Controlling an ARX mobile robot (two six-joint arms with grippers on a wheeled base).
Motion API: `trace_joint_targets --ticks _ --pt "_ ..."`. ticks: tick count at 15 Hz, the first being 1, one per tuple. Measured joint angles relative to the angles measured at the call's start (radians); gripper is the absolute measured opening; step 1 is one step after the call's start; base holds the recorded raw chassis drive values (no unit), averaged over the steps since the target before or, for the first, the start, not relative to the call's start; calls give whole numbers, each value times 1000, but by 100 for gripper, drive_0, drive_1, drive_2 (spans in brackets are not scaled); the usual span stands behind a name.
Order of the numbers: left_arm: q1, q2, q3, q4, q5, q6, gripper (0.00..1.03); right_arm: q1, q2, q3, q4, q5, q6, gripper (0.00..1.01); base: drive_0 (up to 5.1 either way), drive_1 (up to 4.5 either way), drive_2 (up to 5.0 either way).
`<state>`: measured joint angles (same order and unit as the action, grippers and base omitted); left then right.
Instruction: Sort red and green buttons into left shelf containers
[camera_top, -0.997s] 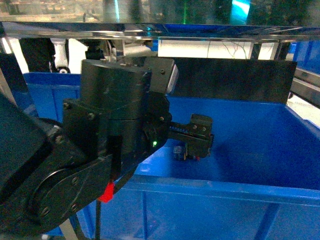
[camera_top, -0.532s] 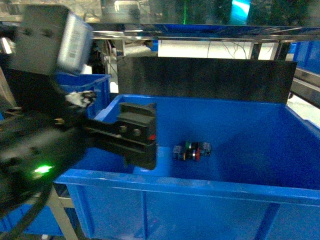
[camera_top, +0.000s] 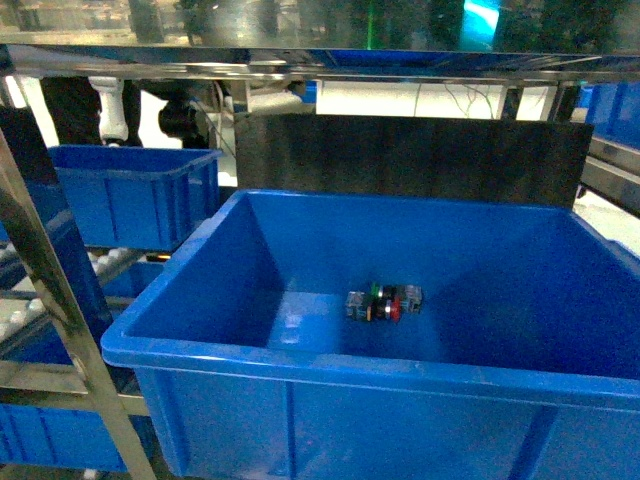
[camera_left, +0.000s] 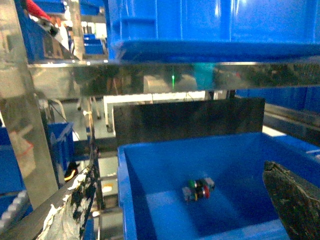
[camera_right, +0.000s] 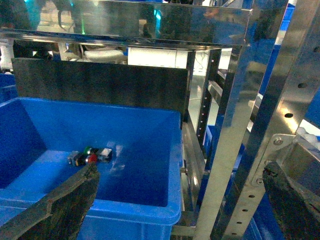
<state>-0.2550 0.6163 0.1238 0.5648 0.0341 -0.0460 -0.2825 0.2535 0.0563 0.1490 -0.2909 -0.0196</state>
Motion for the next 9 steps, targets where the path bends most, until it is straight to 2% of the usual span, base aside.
trace_joint_targets --ticks 1,2,3,4,6,7,8,9 --pt "0 13 -1 -6 0 0 98 0 0 0 -1 0 0 98 0 0 0" --pt "-32 -8 5 -85 -124 14 90 10 -6 -9 36 16 2 92 0 0 0" --pt "-20 -54 -7 -132 -237 27 77 47 -42 -14 23 56 4 79 0 0 0" --pt "15 -89 -17 -149 -267 28 66 68 -91 -13 -50 63 5 68 0 0 0" --pt "49 -123 -31 -164 -253 29 56 82 -192 -47 -127 83 5 57 0 0 0" --pt "63 -150 -42 -180 -236 28 46 101 -236 -45 -142 109 5 48 0 0 0" --pt "106 -206 -66 -220 -186 29 22 246 -248 -45 -159 257 5 22 0 0 0" --pt "124 -226 -69 -237 -168 29 11 292 -249 -46 -149 269 5 11 0 0 0"
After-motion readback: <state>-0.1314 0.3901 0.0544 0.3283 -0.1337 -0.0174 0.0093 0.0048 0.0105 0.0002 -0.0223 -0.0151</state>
